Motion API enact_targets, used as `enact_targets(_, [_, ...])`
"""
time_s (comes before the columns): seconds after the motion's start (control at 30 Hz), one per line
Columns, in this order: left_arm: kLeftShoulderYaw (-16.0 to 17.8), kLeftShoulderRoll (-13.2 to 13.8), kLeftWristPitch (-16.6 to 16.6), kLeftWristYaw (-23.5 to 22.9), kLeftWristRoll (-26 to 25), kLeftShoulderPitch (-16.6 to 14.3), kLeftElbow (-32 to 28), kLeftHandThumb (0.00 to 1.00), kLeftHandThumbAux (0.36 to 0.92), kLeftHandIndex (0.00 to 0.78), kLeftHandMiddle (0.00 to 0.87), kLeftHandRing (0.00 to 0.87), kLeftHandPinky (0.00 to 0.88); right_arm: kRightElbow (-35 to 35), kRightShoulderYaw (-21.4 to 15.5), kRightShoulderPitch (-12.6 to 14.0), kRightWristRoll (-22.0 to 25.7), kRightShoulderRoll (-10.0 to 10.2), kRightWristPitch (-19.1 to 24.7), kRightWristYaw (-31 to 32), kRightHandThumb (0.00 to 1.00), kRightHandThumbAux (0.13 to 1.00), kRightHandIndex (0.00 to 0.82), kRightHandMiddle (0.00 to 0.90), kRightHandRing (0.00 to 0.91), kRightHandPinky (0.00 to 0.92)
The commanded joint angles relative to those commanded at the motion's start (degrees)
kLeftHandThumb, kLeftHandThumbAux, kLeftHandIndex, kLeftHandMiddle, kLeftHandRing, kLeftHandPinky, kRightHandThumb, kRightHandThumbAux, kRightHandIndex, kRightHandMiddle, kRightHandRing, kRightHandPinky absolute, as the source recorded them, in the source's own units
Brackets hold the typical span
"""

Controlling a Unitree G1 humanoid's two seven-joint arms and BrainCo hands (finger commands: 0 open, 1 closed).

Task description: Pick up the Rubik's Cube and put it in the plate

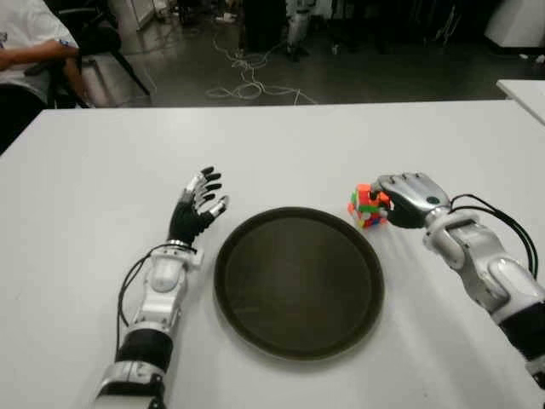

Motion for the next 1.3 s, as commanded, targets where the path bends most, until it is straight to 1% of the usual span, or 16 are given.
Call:
enact_targets(0.1, [0.03,-0.03,0.10,-0.05,-0.03,0.08,-0.20,0.070,0.746,0.124,0.185,0.162,0.122,-1.24,-0.77,0.76,-0.09,-0.22,0.04,0.56,0.664,0.730,0.397,0.342,0.392,0.395])
enact_targets(0.2, [0.19,-0.21,0.77,-0.29,-0.49,0.16,-0.63,0.078,0.746,0.121,0.184,0.158,0.113,-3.90,-2.01,2.21,0.16,-0.79,0.28,1.44,0.664,0.730,0.397,0.339,0.392,0.400])
enact_targets(0.23, [0.23,-0.25,0.92,-0.36,-0.59,0.17,-0.70,0.081,0.744,0.121,0.184,0.158,0.111,-4.56,-2.33,2.56,0.20,-0.87,0.36,1.74,0.516,0.685,0.319,0.332,0.386,0.394])
enact_targets(0.27, [0.25,-0.27,1.04,-0.37,-0.64,0.17,-0.77,0.082,0.744,0.121,0.184,0.158,0.110,-5.36,-2.69,2.99,0.32,-0.94,0.47,2.25,0.461,0.670,0.291,0.329,0.384,0.392])
enact_targets(0.3, [0.26,-0.28,1.13,-0.37,-0.67,0.18,-0.82,0.084,0.741,0.122,0.184,0.158,0.113,-5.95,-2.98,3.31,0.36,-0.95,0.54,2.65,0.374,0.647,0.251,0.323,0.377,0.384])
enact_targets(0.33, [0.25,-0.29,1.20,-0.32,-0.64,0.21,-0.90,0.085,0.739,0.123,0.184,0.158,0.114,-6.98,-3.39,3.86,0.49,-1.10,0.65,3.20,0.318,0.632,0.225,0.318,0.372,0.378])
enact_targets(0.43, [0.25,-0.27,1.44,-0.21,-0.57,0.21,-1.07,0.090,0.742,0.127,0.190,0.165,0.126,-10.34,-4.66,5.58,0.84,-1.62,0.89,4.76,0.239,0.613,0.192,0.313,0.368,0.377])
enact_targets(0.5, [0.29,-0.27,1.59,-0.14,-0.56,0.16,-1.01,0.091,0.744,0.127,0.192,0.168,0.131,-11.72,-5.38,6.35,1.11,-1.82,0.58,5.43,0.218,0.610,0.183,0.312,0.368,0.379])
enact_targets(0.67, [0.29,-0.22,1.64,0.08,-0.34,-0.03,-0.50,0.092,0.748,0.122,0.190,0.173,0.146,-11.27,-6.33,6.58,2.43,-2.03,-2.20,4.94,0.208,0.614,0.174,0.313,0.372,0.394])
enact_targets(0.77, [0.17,-0.01,1.26,-0.07,-0.15,-0.18,-0.06,0.089,0.751,0.117,0.187,0.171,0.146,-6.01,-5.52,3.40,2.67,-1.05,-4.36,3.94,0.201,0.608,0.171,0.316,0.378,0.396])
enact_targets(0.93, [0.16,0.06,1.26,-0.43,-0.31,-0.18,-0.06,0.079,0.752,0.110,0.181,0.163,0.128,0.95,-3.99,-0.65,1.75,1.02,-5.83,2.66,0.189,0.595,0.162,0.307,0.361,0.372])
enact_targets(1.0, [0.18,0.07,1.23,-0.50,-0.36,-0.17,-0.12,0.078,0.752,0.111,0.182,0.161,0.121,2.02,-3.63,-1.40,1.42,1.48,-5.75,2.59,0.185,0.588,0.156,0.301,0.353,0.363])
enact_targets(1.13, [0.29,0.05,1.24,-0.65,-0.56,-0.19,-0.16,0.081,0.755,0.115,0.183,0.158,0.115,1.40,-3.29,-1.86,0.83,1.69,-3.93,4.03,0.183,0.567,0.133,0.281,0.327,0.335])
enact_targets(1.3, [0.36,0.06,1.27,-0.35,-0.41,-0.34,0.12,0.075,0.748,0.114,0.179,0.156,0.117,4.26,-2.28,-3.60,0.19,2.53,-2.93,3.65,0.176,0.541,0.109,0.254,0.299,0.318])
